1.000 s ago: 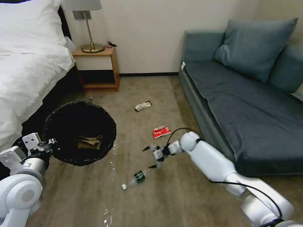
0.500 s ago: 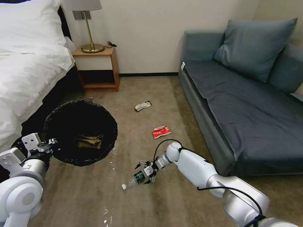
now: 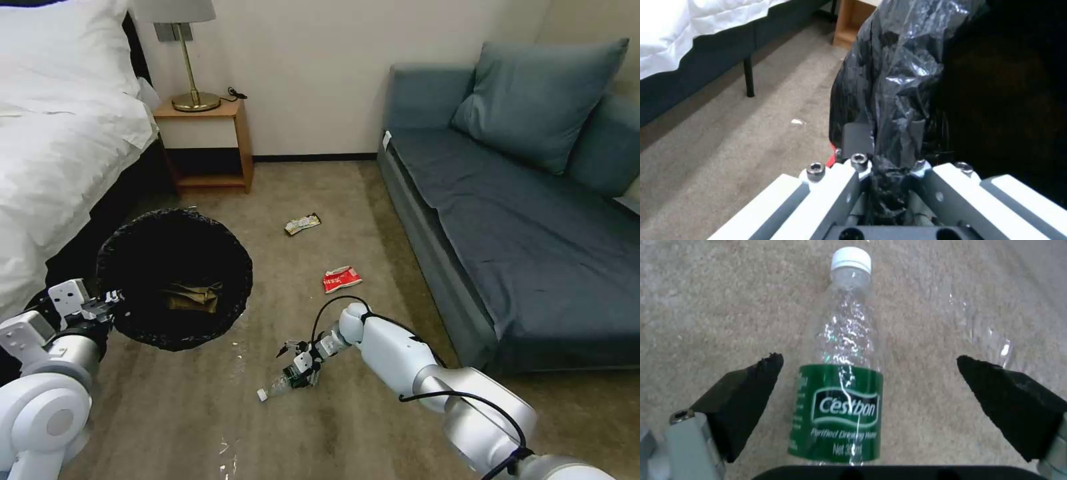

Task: Pick up the trash bin, then pick up the garbage on the floor and place it into the trash bin.

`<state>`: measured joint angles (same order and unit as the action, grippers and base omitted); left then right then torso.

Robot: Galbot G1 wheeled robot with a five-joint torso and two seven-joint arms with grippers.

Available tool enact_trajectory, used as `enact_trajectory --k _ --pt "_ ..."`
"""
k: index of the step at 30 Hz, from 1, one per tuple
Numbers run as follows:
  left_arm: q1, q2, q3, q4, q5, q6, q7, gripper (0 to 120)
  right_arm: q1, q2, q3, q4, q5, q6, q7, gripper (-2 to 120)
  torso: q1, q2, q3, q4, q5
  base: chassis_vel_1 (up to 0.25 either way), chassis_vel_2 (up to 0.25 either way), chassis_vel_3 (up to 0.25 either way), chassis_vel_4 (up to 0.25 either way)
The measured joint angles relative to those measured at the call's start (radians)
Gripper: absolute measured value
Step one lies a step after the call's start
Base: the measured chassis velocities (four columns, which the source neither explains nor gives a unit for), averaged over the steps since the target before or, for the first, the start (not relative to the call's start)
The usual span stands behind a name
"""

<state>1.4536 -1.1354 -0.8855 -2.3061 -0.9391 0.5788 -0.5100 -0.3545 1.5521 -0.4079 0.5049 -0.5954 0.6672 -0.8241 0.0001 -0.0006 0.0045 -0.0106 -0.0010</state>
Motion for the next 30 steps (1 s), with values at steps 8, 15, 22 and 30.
enact_trajectory --k 8,15,22,30 --pt "0.005 -0.002 0.0 -0.008 0.0 -0.001 0.003 0 0.012 0.032 0.007 -0.036 -0.042 0.002 0.009 100 0.0 0.0 0.0 0.0002 -0.0001 0.0 0.0 0.0 0.0" --pt "0.007 -0.003 0.001 -0.021 -0.001 -0.002 0.003 0 0.019 0.041 0.008 -0.077 -0.074 -0.001 0.028 100 0.0 0.0 0.0 0.0002 0.0 0.0 0.0 0.0 0.0" --pt "0.012 -0.003 0.001 -0.03 -0.002 -0.002 0.003 0 0.027 0.052 0.026 -0.13 -0.093 -0.001 0.033 100 0.0 0.0 0.0 0.0001 0.0 0.0 0.0 0.0 0.0" --pt "0.019 -0.005 0.001 -0.036 -0.002 -0.003 0.005 0 0.04 0.057 0.051 -0.16 -0.132 -0.001 0.044 100 0.0 0.0 0.0 0.0003 0.0 0.0 0.0 0.0 0.0"
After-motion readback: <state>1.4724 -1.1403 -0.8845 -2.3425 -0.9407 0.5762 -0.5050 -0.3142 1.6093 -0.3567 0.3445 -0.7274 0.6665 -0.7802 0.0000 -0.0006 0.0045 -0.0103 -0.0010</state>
